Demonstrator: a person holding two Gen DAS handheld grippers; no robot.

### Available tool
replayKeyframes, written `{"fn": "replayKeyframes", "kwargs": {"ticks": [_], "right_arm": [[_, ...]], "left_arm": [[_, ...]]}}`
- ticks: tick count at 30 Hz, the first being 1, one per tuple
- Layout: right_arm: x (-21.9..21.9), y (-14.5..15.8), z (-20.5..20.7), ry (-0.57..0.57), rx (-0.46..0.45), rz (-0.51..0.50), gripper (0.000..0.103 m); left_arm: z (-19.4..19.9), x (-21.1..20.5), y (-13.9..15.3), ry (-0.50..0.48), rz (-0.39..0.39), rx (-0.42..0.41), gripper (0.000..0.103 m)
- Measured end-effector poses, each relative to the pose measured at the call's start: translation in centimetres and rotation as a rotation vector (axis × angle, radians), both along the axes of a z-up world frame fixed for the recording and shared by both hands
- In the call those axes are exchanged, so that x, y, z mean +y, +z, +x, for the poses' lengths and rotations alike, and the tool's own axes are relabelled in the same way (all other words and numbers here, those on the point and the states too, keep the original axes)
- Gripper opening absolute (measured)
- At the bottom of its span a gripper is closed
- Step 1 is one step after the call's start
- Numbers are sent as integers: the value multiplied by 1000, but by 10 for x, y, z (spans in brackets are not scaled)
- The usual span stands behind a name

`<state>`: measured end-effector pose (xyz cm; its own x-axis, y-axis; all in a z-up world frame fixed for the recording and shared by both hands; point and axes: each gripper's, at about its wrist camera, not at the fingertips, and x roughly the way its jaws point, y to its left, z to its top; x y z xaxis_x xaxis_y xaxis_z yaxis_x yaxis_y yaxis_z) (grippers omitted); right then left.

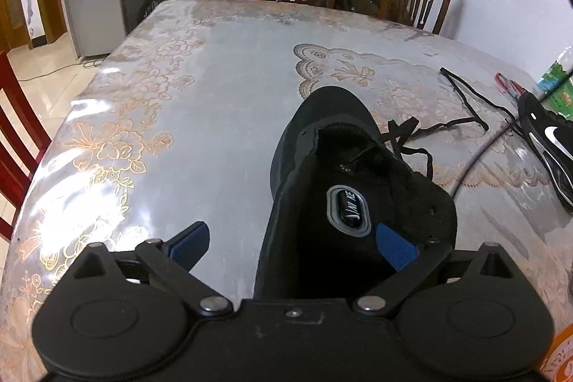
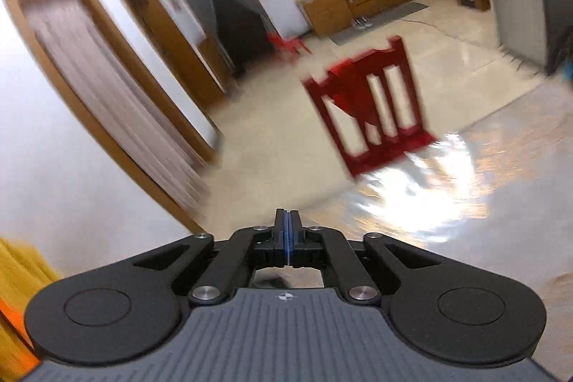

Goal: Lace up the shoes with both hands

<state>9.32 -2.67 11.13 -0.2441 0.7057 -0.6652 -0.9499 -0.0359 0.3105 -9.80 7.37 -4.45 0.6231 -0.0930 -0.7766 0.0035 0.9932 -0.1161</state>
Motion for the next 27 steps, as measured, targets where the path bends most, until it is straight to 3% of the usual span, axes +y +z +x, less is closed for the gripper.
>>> {"fn": "replayKeyframes", "kwargs": {"ticks": [1, 3, 5, 9, 16, 18, 19, 21, 22, 27], "right_arm": [[2, -8, -15, 61, -129, -101, 16], [5, -34, -44, 214, -347, -321, 16], [11, -57, -58, 355, -440, -488, 16], [32, -93, -65, 463, -461, -615, 16], [38, -115, -73, 632, -488, -779, 21], [31, -121, -84, 669, -577, -771, 2], [24, -122, -89, 663, -606, -750, 1], [12, -109, -88, 555, -555, -666, 1], [5, -92, -80, 450, -473, -579, 1], [-58, 1, -8, -165, 193, 20, 2]], "left_arm": [[-1, -1, 1, -2, 3, -1, 100], [-2, -2, 3, -6, 10, -3, 100], [-2, -3, 3, -7, 15, -10, 100], [-3, -5, 2, 5, 17, -25, 100], [-4, -5, 0, 25, 5, -32, 100], [-4, -3, 0, 31, 2, -32, 100], [-4, -2, -1, 36, -3, -30, 100], [-5, -1, -1, 39, -8, -29, 100], [-5, 0, -2, 40, -9, -27, 100], [1, -1, -6, 20, 13, 18, 100]]}}
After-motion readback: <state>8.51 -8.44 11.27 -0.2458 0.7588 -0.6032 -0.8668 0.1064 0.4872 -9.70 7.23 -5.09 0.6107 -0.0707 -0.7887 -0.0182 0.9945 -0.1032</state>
